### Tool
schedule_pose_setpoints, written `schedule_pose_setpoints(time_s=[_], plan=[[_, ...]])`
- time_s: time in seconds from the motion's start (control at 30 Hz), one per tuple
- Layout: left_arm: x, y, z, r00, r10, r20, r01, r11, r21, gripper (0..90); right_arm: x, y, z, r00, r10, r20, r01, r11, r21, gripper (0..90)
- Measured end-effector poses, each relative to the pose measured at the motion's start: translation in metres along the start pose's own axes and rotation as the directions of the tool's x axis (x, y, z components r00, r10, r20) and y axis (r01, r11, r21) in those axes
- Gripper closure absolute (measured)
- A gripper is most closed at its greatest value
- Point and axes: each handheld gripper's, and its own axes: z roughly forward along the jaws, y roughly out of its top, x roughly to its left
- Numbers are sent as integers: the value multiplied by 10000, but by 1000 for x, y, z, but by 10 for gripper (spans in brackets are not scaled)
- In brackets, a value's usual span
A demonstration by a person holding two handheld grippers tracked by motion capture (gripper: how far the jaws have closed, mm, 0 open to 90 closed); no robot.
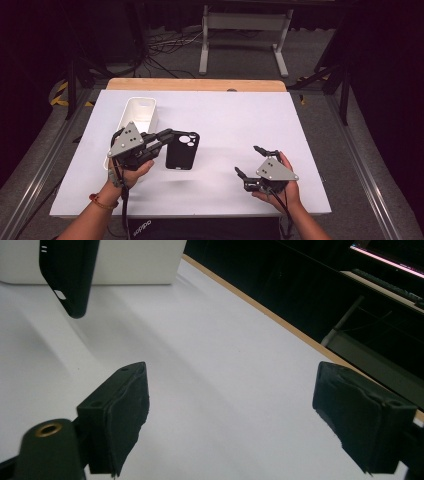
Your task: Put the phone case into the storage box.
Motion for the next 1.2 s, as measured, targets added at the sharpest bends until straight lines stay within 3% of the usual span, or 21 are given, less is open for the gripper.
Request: schedule_pose_setpoints(time_s=[0.17, 0.37, 0.5, 0.93, 1.2], plan=[[1, 1, -1, 10000, 16, -11, -16, 10000, -93, 827, -1, -10, -3, 9991, 405, 136, -403, 9991, -148, 159], [5, 3, -4, 10000, 1, -76, -2, 9999, -134, 827, -4, -11, -4, 9984, 497, 266, -492, 9986, -203, 159], [9, 8, -10, 9997, 18, -249, -27, 9994, -346, 827, -4, -14, -7, 9975, 283, 655, -265, 9992, -289, 162], [25, 17, -31, 9962, -102, -867, 14, 9950, -1000, 827, -12, -22, -9, 9954, 589, 759, -569, 9980, -280, 160], [34, 22, -40, 9932, -127, -1156, -6, 9934, -1143, 827, -10, -22, -8, 9961, 505, 717, -495, 9987, -154, 159]])
